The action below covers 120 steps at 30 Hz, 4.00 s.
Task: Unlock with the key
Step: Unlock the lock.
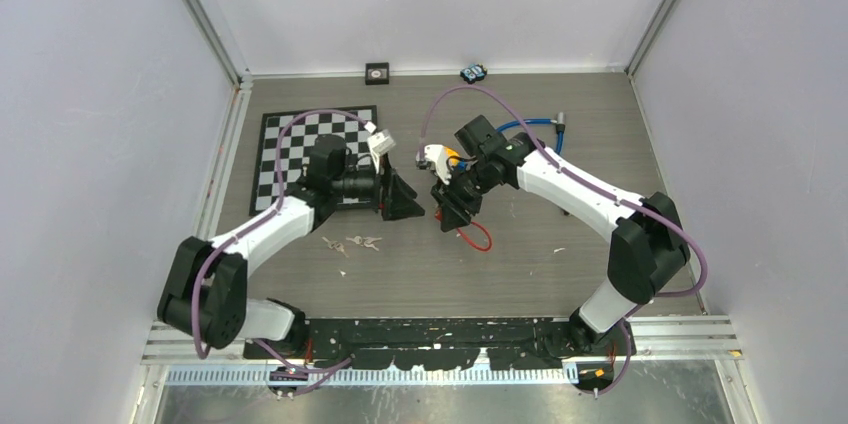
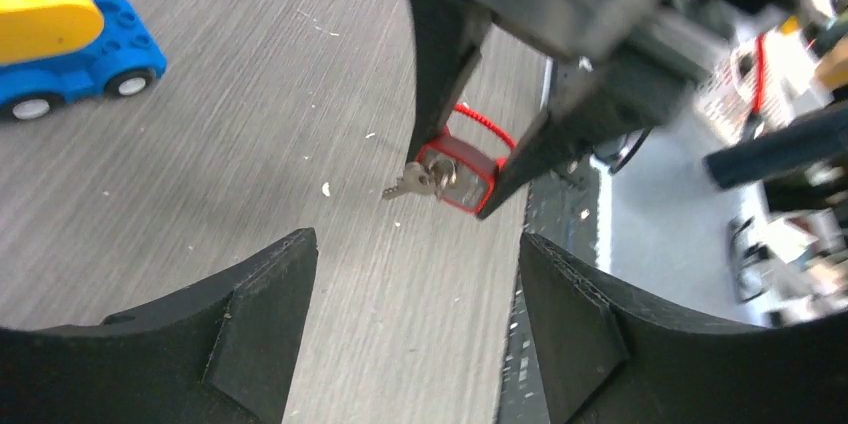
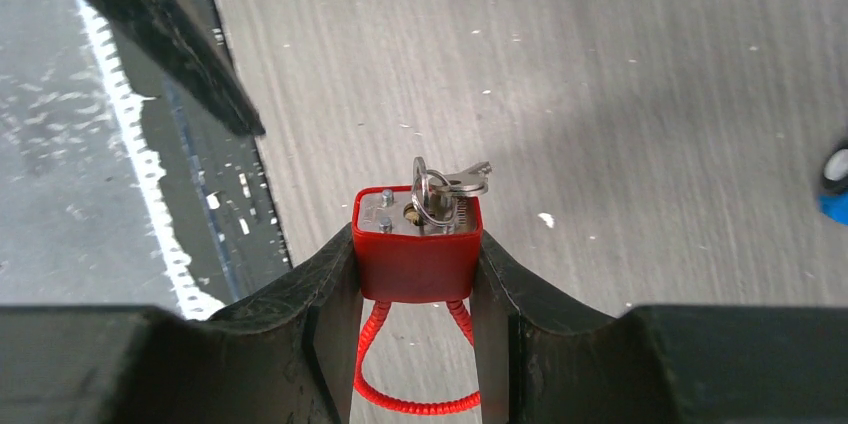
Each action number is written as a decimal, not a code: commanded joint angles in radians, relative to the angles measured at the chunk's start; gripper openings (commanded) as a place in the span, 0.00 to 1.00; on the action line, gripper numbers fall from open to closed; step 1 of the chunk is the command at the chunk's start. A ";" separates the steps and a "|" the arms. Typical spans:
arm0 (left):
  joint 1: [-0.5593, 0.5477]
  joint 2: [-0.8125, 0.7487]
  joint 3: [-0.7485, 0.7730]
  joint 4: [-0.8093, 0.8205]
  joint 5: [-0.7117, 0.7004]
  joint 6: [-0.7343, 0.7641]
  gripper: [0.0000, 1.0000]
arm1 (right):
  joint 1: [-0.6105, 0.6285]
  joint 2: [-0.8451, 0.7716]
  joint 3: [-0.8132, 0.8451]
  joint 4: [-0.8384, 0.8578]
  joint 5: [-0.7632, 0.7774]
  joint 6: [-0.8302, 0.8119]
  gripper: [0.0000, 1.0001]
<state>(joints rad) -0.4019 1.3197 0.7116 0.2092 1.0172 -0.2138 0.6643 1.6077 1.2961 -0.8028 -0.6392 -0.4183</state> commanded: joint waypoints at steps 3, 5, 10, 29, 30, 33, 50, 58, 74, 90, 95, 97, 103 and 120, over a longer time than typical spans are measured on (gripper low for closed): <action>0.004 0.180 0.192 -0.145 -0.052 -0.387 0.74 | 0.037 -0.039 0.039 0.084 0.185 0.057 0.00; 0.002 0.221 0.214 -0.142 -0.032 -0.443 0.73 | 0.038 -0.039 0.038 0.094 0.213 0.065 0.00; -0.022 0.268 0.241 -0.139 -0.023 -0.496 0.73 | 0.042 -0.039 0.036 0.107 0.248 0.074 0.01; -0.091 0.411 0.313 -0.116 0.010 -0.581 0.52 | 0.055 -0.032 0.034 0.117 0.285 0.076 0.00; -0.094 0.417 0.316 -0.116 0.014 -0.584 0.51 | 0.055 -0.031 0.035 0.119 0.287 0.077 0.00; -0.108 0.440 0.328 -0.116 0.022 -0.593 0.46 | 0.058 -0.026 0.036 0.123 0.302 0.080 0.01; -0.110 0.492 0.347 -0.057 0.078 -0.641 0.00 | 0.068 -0.046 0.014 0.132 0.358 0.074 0.22; -0.065 0.455 0.317 0.009 0.086 -0.667 0.00 | 0.056 -0.086 -0.021 0.131 0.390 0.065 0.64; -0.043 0.413 0.295 0.005 0.090 -0.636 0.00 | 0.040 -0.051 -0.004 0.100 0.375 0.055 0.67; -0.032 0.414 0.277 0.036 0.087 -0.666 0.00 | 0.041 -0.032 -0.011 0.110 0.333 0.031 0.07; -0.003 0.418 0.247 0.086 0.064 -0.712 0.00 | 0.040 -0.031 -0.018 0.114 0.346 0.024 0.01; 0.006 0.418 0.241 0.091 0.061 -0.716 0.00 | 0.040 -0.031 -0.018 0.113 0.346 0.027 0.01; 0.009 0.421 0.242 0.101 0.073 -0.716 0.00 | 0.040 -0.028 -0.016 0.105 0.342 0.033 0.20; 0.006 0.445 0.257 0.061 0.099 -0.688 0.00 | 0.084 0.020 0.041 0.109 0.397 -0.003 0.55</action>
<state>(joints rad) -0.4030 1.7691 0.9585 0.2604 1.0950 -0.9127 0.7284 1.6135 1.2877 -0.7044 -0.2611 -0.4023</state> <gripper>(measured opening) 0.278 0.561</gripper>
